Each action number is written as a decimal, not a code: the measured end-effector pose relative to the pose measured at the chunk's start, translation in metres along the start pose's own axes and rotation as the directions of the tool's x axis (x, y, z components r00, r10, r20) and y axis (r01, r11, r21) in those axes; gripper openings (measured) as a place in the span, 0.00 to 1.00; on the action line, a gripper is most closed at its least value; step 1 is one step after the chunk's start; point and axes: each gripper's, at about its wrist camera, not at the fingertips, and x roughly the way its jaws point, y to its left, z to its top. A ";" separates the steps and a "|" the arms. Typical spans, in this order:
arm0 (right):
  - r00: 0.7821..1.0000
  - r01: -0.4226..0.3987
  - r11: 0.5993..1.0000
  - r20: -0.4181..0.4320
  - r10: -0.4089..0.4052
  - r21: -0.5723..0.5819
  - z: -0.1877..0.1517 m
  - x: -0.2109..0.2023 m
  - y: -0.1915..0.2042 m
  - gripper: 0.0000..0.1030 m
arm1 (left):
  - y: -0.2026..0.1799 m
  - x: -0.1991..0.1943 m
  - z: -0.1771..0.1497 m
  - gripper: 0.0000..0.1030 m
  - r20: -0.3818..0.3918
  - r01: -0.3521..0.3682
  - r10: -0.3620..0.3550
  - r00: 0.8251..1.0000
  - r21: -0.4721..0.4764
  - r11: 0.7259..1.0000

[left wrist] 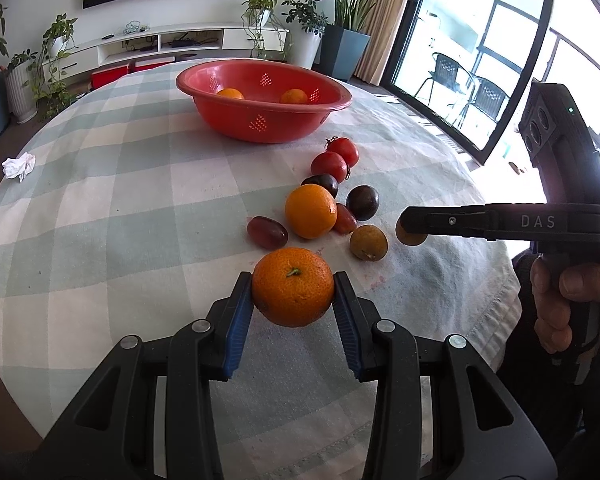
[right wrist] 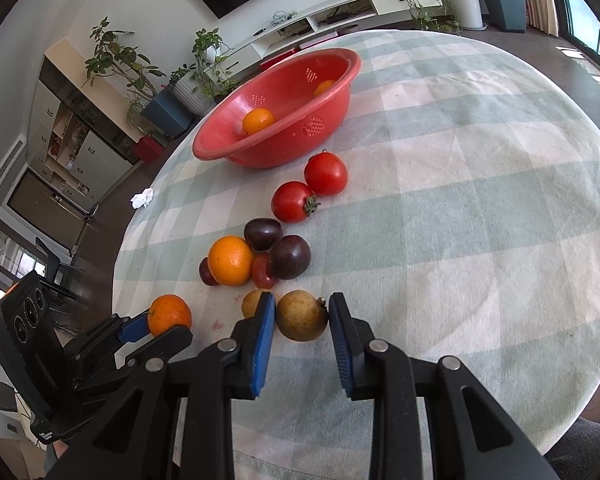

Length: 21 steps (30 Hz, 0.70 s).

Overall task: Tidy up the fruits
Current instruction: 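Carry the orange and brown fruit into the red bowl and open both tools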

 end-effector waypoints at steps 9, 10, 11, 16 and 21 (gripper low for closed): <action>0.999 0.019 1.000 0.048 -0.019 0.006 0.004 -0.020 -0.008 0.29 | 0.009 -0.012 0.011 0.36 0.028 -0.001 0.002 1.000 -0.022 1.000; 0.998 0.023 1.000 0.060 -0.023 0.008 0.007 -0.025 -0.010 0.29 | 0.011 -0.014 0.014 0.36 0.034 -0.006 0.006 0.999 -0.020 1.000; 0.997 0.027 1.000 0.077 -0.028 0.012 0.010 -0.030 -0.013 0.29 | 0.012 -0.017 0.018 0.36 0.040 -0.011 0.012 0.999 -0.017 1.000; 0.985 0.062 0.997 0.162 -0.068 0.037 0.035 -0.060 -0.029 0.29 | 0.026 -0.032 0.050 0.36 0.089 -0.041 0.042 0.995 -0.009 0.999; 0.965 0.079 0.996 0.247 -0.085 0.035 0.070 -0.082 -0.035 0.29 | 0.035 -0.036 0.098 0.36 0.124 -0.077 0.073 0.990 0.026 0.997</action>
